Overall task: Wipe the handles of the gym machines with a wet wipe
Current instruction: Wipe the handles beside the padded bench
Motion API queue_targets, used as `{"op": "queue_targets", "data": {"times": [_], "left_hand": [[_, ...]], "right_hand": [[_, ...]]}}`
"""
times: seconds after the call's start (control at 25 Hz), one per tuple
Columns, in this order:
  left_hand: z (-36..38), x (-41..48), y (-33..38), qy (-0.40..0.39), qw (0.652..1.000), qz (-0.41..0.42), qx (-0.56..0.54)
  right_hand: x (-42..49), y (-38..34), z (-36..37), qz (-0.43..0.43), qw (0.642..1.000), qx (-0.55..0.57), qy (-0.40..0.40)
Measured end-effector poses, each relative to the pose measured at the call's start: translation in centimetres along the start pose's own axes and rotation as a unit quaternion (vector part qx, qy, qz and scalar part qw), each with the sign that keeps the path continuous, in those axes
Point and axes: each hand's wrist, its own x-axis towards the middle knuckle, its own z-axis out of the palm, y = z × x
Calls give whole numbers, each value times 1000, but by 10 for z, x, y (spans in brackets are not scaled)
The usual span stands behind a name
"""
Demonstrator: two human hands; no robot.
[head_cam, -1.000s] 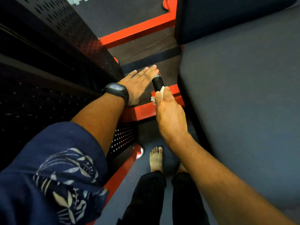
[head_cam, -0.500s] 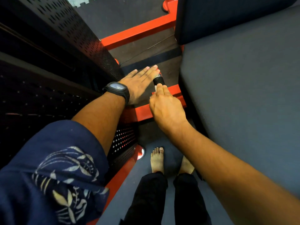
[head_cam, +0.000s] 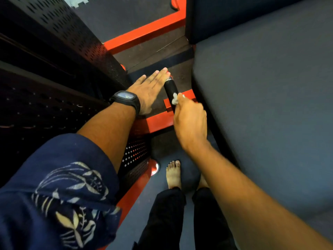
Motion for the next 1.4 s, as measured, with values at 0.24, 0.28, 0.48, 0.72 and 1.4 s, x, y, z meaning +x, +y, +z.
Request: {"op": "queue_targets", "data": {"times": [0.24,0.28,0.48,0.72,1.4], "left_hand": [[-3,0,1,-8,1000,-1,8],[-3,0,1,-5,1000,-3,4],[-1,-1,4,-1,1000,-3,0],[1,-1,6,12,1000,-6,-19],[3,-3,5,27,999,-10,-31]], "right_hand": [[12,5,-2,119,983,135,-33],[13,3,-3,133,982,128,-37],[4,3,-17,173,979,70,-77],[4,1,-12,144,983,93,-65],[-25,17,1,-271,934,-230,-23]]}}
